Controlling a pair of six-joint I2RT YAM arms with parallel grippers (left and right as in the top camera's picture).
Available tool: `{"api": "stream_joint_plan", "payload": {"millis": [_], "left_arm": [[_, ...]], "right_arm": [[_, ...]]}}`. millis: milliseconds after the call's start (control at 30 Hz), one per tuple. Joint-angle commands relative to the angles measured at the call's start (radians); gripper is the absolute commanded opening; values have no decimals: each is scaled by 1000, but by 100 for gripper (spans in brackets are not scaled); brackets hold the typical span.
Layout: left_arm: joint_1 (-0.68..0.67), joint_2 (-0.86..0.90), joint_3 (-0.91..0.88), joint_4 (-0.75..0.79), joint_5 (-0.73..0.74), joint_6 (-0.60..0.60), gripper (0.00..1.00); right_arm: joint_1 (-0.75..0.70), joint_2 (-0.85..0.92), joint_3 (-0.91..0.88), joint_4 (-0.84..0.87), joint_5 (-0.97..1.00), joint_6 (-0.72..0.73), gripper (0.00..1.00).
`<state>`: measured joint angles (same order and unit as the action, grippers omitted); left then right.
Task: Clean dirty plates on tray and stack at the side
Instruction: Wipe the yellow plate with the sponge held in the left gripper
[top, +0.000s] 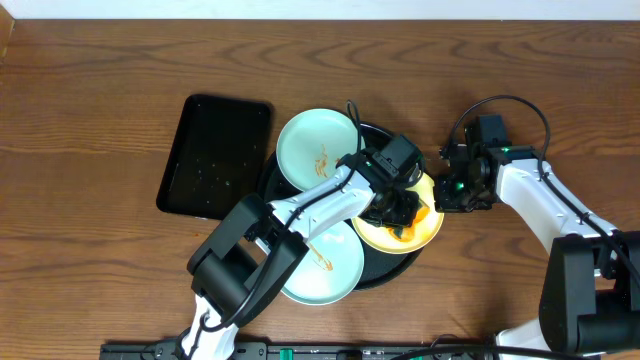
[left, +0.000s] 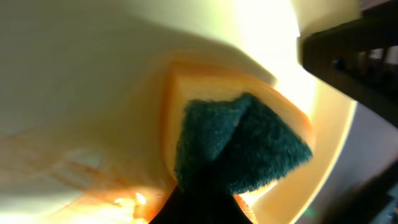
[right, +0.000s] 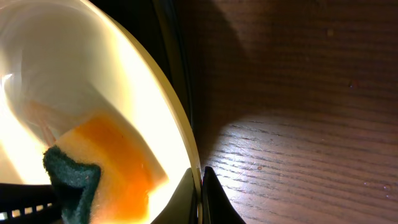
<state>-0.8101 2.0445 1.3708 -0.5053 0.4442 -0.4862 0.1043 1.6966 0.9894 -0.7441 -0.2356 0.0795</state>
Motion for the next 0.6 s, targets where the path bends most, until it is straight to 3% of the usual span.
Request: {"api": "stream_joint_plan", "payload": {"millis": [0, 133, 333, 567], "left_arm": [[13, 28, -12, -37, -221, 74, 8], [43, 18, -12, -63, -327, 93, 8], [103, 16, -5, -51, -325, 102, 8], [113, -69, 27, -99, -292, 225, 8]], "right_arm": [[8, 5, 16, -5, 25, 13, 1], [8, 5, 16, -10, 25, 13, 1], [8, 5, 16, -11, 25, 13, 1], [8, 5, 16, -22, 26, 12, 1]]}}
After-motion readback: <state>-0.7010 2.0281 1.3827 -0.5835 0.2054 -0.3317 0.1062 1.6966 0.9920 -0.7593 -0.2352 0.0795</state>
